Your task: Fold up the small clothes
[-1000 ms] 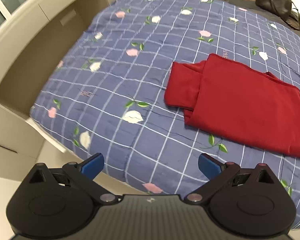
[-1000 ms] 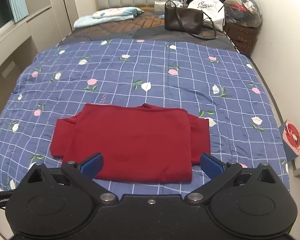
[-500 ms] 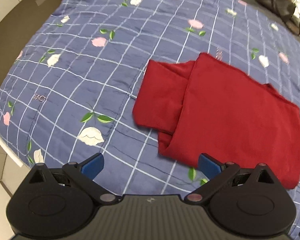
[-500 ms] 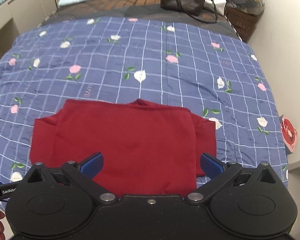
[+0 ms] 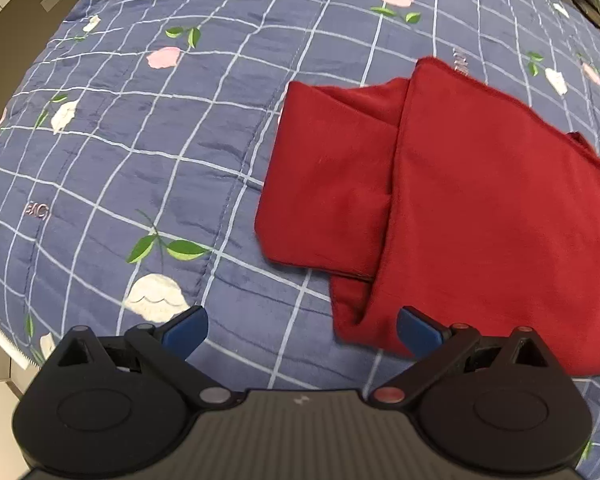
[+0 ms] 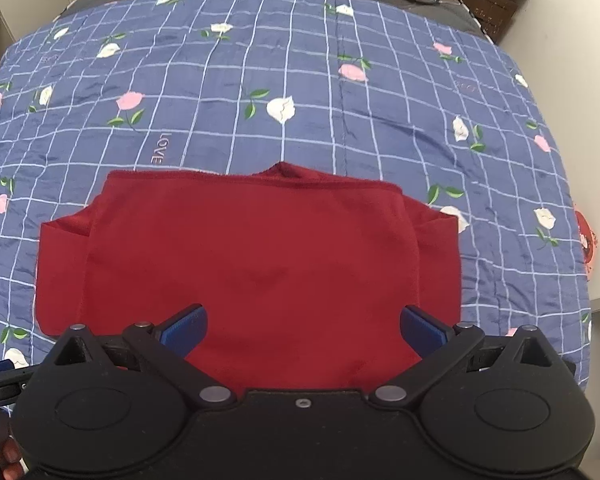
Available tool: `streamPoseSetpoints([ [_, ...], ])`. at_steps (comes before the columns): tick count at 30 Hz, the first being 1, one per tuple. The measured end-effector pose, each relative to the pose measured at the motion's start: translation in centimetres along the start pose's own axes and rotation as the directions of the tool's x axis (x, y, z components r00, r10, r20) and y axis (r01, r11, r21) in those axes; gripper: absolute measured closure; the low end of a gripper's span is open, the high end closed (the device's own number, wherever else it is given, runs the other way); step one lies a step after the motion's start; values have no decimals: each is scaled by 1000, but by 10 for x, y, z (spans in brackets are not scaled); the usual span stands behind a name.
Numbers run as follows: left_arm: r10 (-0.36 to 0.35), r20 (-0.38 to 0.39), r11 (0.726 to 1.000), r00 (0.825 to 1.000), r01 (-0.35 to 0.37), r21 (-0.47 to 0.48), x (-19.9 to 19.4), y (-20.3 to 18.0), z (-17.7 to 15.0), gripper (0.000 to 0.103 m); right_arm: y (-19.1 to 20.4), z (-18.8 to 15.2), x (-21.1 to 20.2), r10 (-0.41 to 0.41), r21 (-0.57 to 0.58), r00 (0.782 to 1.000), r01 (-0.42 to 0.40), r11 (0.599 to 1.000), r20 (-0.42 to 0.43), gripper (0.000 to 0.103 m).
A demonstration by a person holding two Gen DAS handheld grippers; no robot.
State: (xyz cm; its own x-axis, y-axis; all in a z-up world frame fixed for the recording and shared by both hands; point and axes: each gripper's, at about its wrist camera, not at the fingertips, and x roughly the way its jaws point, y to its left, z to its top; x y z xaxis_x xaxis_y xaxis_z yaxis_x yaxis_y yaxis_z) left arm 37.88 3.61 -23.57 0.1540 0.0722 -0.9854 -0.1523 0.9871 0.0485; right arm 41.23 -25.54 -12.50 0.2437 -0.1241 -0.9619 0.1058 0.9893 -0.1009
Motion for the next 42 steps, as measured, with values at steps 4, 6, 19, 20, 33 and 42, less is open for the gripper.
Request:
streamPoseSetpoints([
  [4, -13, 3, 1000, 1000, 14, -8, 14, 2, 2, 1, 3, -1, 13, 5, -3, 1000, -5, 1000, -21, 1],
  [6, -29, 7, 999, 1000, 29, -18, 19, 3, 3, 1, 5, -1, 22, 6, -7, 999, -7, 1000, -33, 1],
  [19, -102, 10, 993, 995, 103, -57, 39, 2, 13, 1, 16, 7, 86, 32, -57, 995, -37, 998, -94, 1],
  [20, -105, 5, 993, 994, 106, -58, 41, 1, 14, 1, 17, 8, 92, 40, -61, 995, -46, 997, -96, 1],
  [33, -116, -17, 990, 993, 114, -83, 59, -1, 19, 0, 26, 1, 155, 42, -157, 990, -63, 986, -133, 1],
  [42, -111, -21, 990, 994, 108, -95, 60, -2, 18, 0, 17, -12, 176, 78, -122, 989, -94, 988, -128, 0],
])
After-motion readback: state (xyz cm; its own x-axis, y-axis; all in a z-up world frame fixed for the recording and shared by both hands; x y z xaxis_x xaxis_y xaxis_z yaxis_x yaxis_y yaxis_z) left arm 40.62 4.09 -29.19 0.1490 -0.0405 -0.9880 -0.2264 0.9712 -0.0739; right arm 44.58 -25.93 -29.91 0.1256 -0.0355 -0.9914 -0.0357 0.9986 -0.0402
